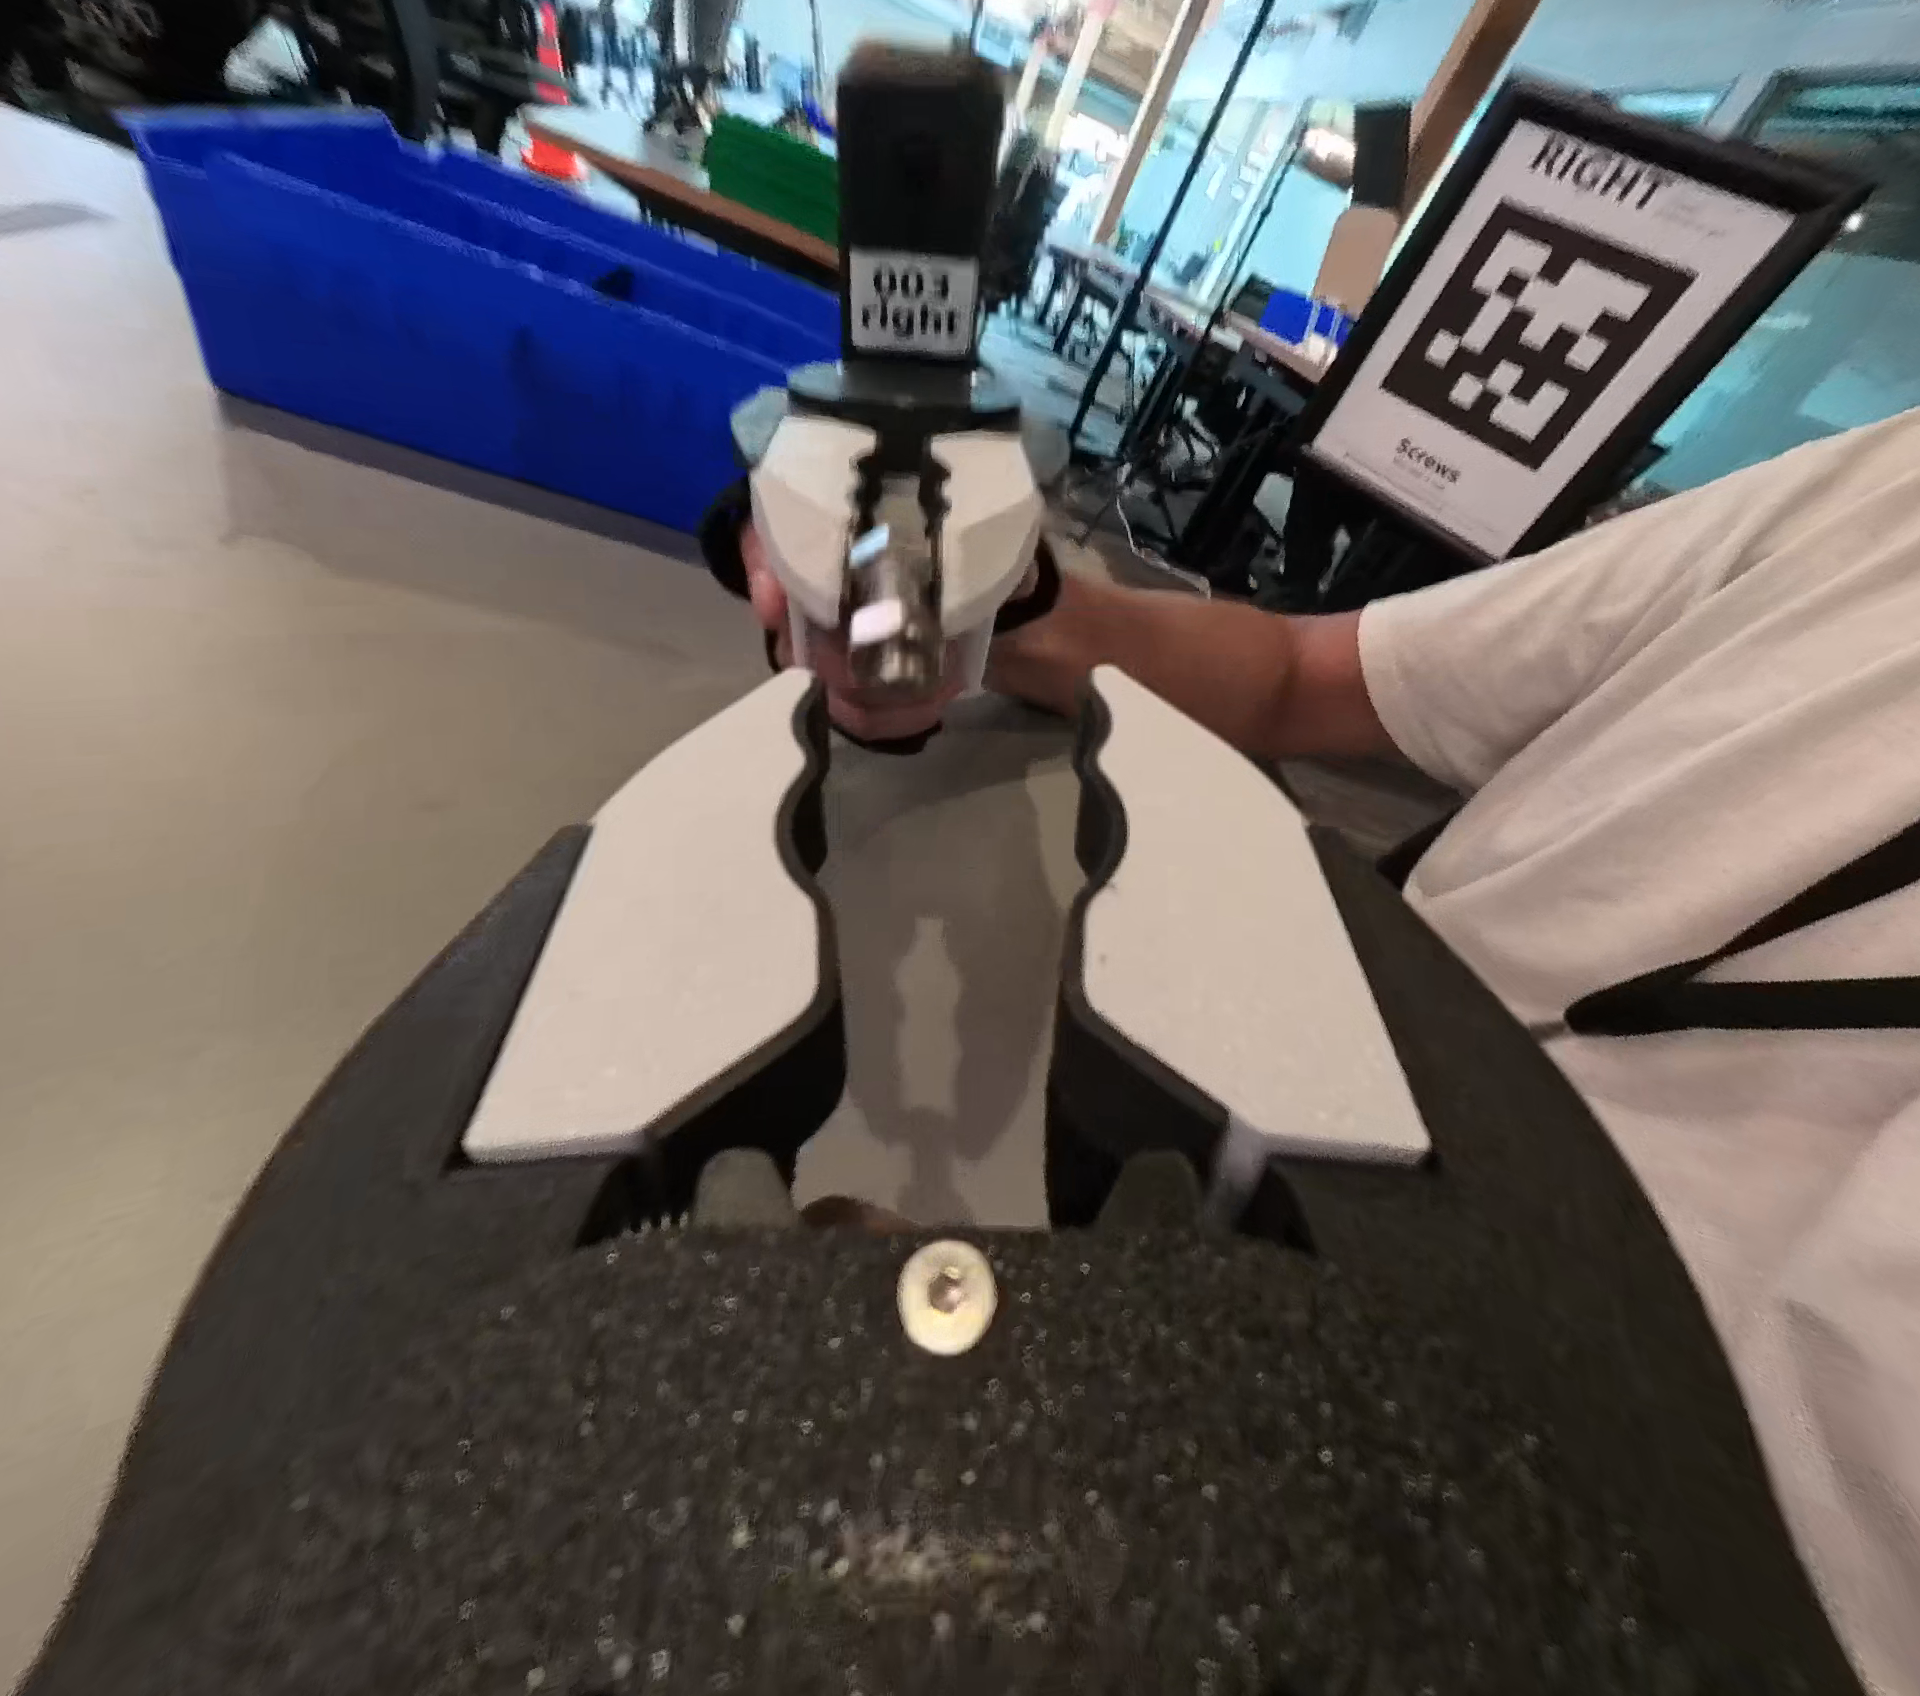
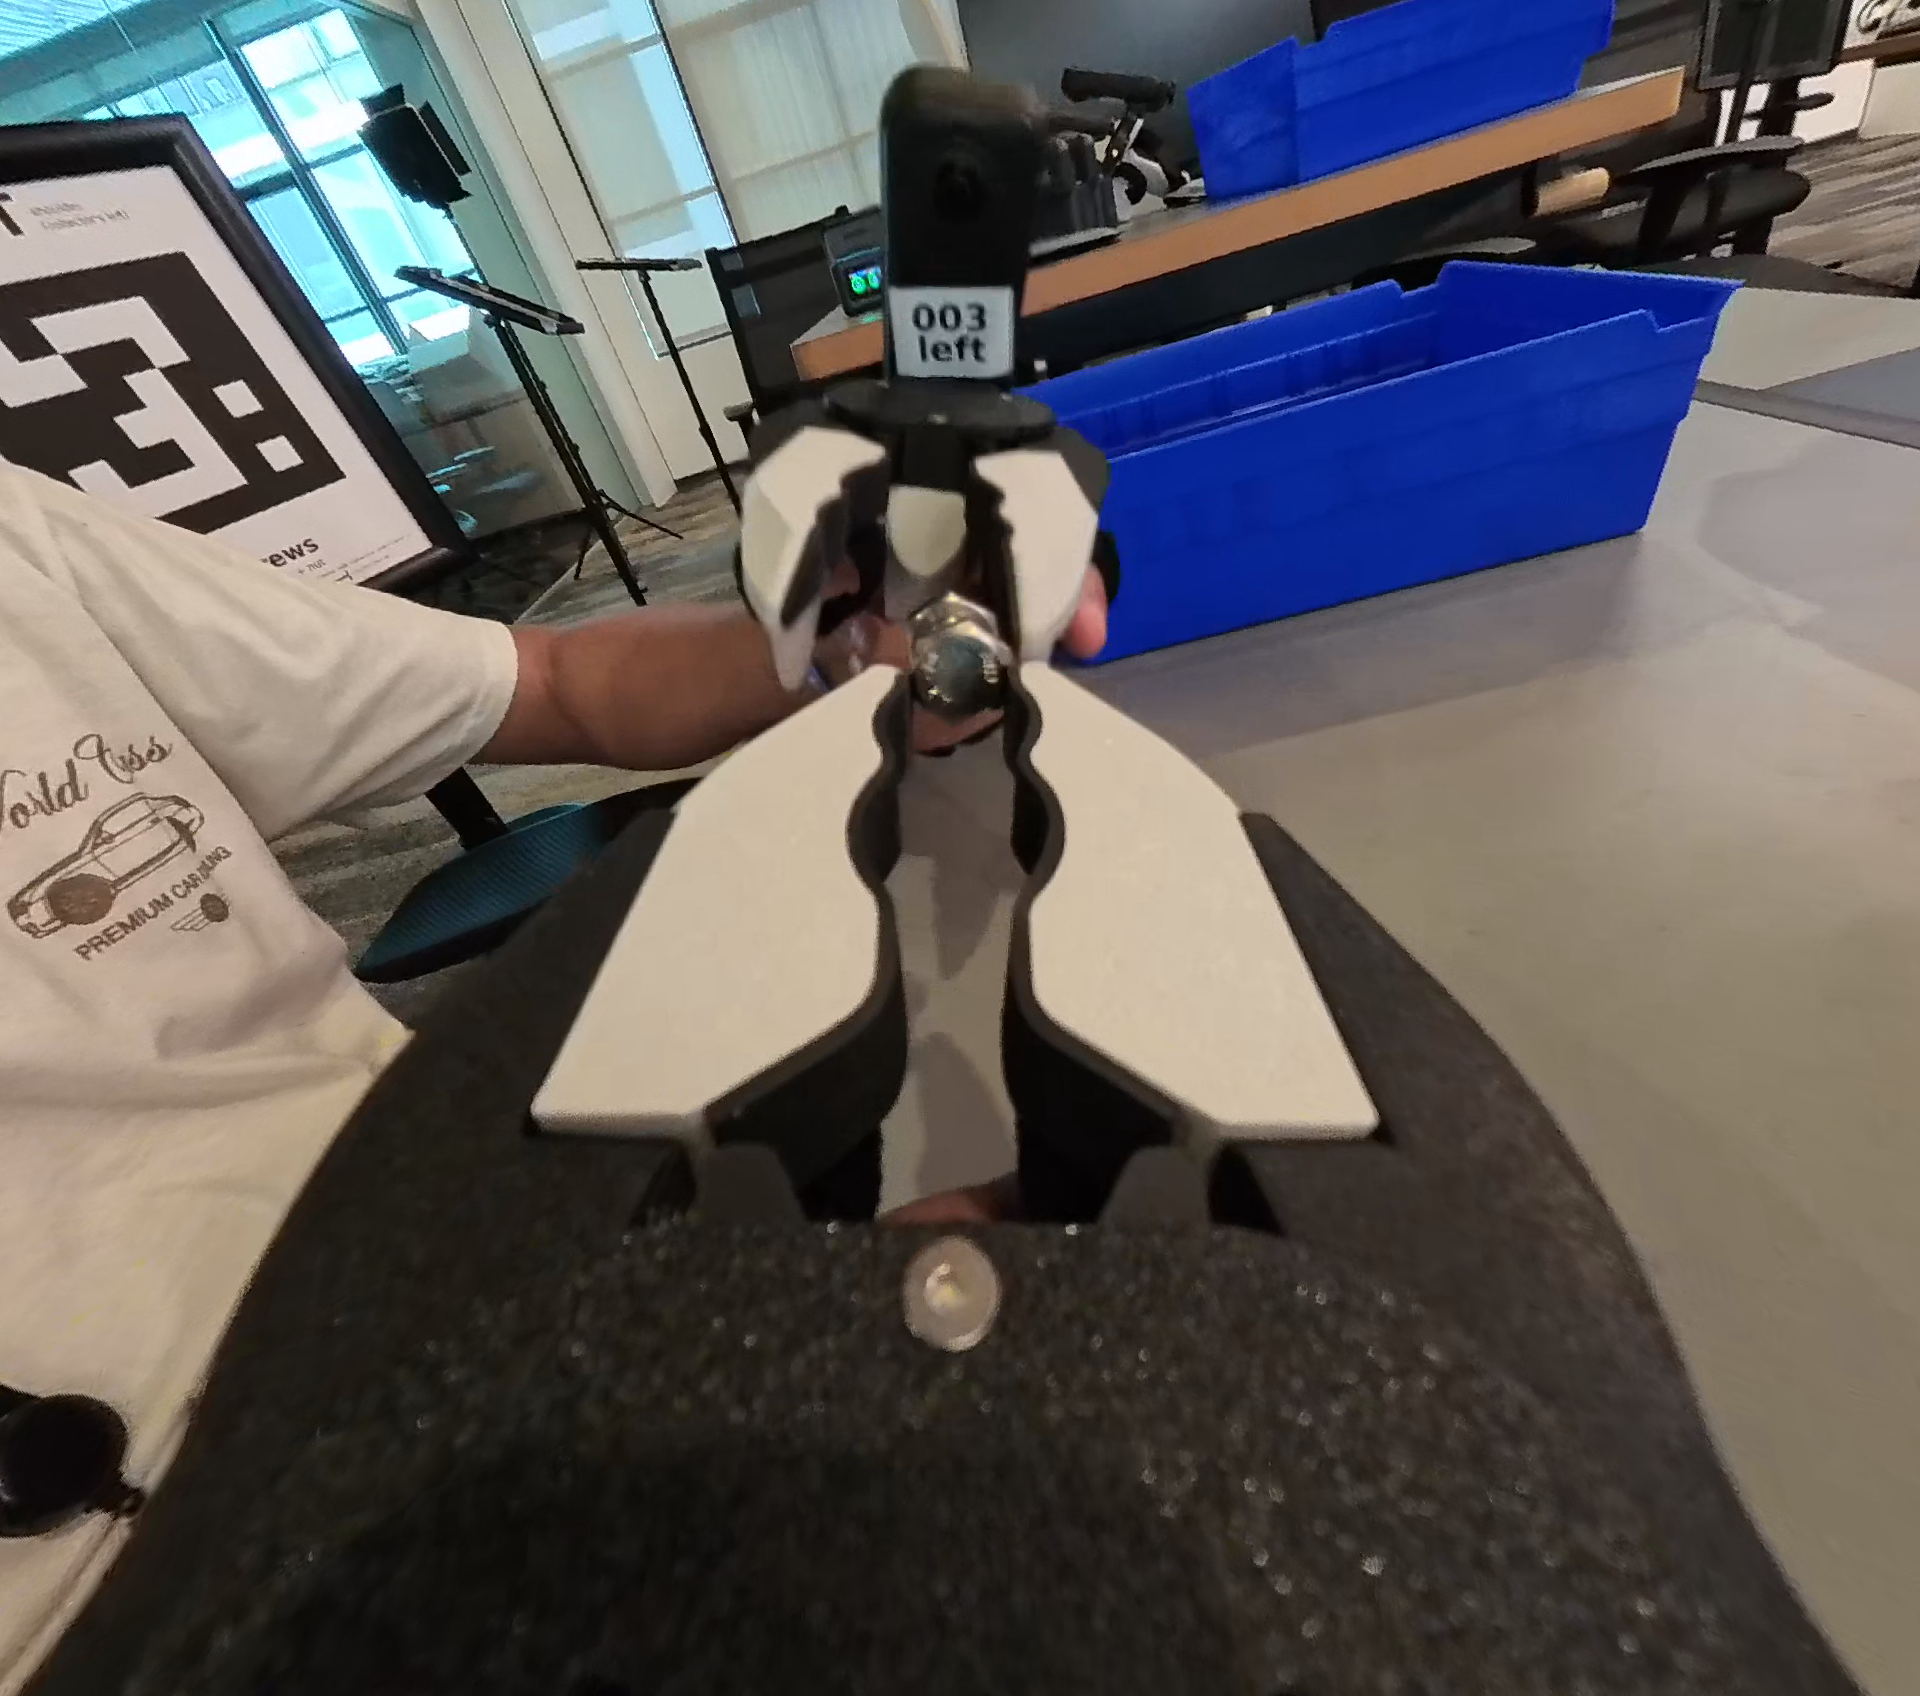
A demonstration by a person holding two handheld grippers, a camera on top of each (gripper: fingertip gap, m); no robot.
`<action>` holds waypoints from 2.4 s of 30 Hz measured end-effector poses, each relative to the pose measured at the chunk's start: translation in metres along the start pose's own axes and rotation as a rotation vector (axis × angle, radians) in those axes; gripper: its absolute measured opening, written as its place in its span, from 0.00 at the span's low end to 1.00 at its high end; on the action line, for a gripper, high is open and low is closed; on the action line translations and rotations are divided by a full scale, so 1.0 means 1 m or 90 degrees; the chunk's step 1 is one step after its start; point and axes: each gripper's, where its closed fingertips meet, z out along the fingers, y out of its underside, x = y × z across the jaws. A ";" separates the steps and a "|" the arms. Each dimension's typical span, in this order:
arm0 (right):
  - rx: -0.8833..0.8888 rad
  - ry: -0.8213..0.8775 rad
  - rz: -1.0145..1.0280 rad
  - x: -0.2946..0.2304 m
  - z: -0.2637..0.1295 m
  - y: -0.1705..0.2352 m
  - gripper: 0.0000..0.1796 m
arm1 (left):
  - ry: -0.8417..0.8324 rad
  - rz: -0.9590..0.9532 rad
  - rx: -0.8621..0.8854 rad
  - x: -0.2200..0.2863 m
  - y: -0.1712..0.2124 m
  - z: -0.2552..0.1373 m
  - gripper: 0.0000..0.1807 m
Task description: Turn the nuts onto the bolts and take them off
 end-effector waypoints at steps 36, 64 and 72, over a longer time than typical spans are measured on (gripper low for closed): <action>0.097 0.005 0.118 0.011 -0.001 -0.020 0.09 | -0.166 0.172 0.021 -0.007 -0.030 0.006 0.22; 0.119 -0.006 0.138 0.007 -0.003 -0.027 0.09 | -0.159 0.187 0.007 0.005 -0.028 0.004 0.22; 0.129 -0.014 0.123 -0.001 -0.006 -0.036 0.09 | -0.186 0.175 -0.056 -0.014 -0.007 0.013 0.24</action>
